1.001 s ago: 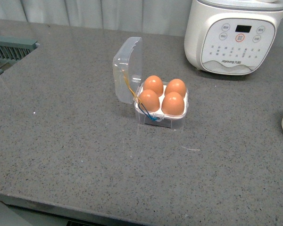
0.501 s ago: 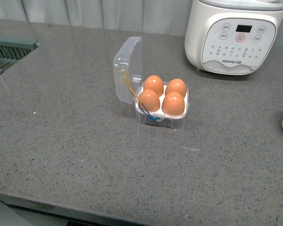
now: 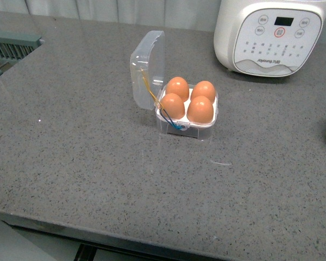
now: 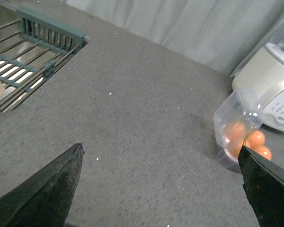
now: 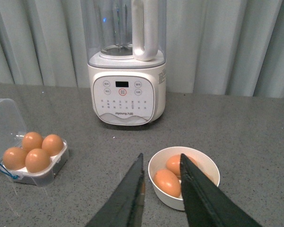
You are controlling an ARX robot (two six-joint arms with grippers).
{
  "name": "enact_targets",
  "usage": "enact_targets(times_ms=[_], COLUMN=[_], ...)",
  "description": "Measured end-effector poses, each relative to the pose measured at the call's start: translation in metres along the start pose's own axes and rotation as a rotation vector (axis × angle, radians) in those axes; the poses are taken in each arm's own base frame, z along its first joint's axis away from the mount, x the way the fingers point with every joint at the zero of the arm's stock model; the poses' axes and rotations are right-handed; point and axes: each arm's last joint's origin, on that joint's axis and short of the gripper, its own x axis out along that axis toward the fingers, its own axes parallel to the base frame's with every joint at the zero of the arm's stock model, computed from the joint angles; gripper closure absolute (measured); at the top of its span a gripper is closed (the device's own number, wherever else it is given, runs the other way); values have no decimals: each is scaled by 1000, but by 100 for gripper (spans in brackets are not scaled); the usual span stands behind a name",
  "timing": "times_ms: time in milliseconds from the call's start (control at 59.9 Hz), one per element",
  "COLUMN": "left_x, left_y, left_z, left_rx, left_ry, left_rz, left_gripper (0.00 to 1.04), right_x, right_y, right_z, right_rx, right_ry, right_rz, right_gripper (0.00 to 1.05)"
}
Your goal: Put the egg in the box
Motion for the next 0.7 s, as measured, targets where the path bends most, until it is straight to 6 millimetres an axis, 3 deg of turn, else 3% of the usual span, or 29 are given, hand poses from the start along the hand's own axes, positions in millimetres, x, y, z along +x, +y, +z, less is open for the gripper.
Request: enact_targets(times_ms=[67,184,334,501,701], left_x=[17,75,144,183,212], left_y=[0,3,5,-9,-28], left_z=[9,23,-8,-30,-41], left_rx=[-29,-113,-226,-213,-188], left_ry=[-25,-9,204,257,271], left_rz=[12,60,101,102,72], left_gripper=[7,7,7,7,7], right_x=[0,0,0,0,0], right_y=[0,0,0,0,0], right_z=[0,0,0,0,0], right_rx=[0,0,0,1,1], right_ry=[0,0,0,0,0], right_rz=[0,0,0,0,0], right_gripper=[61,36,7,9,9])
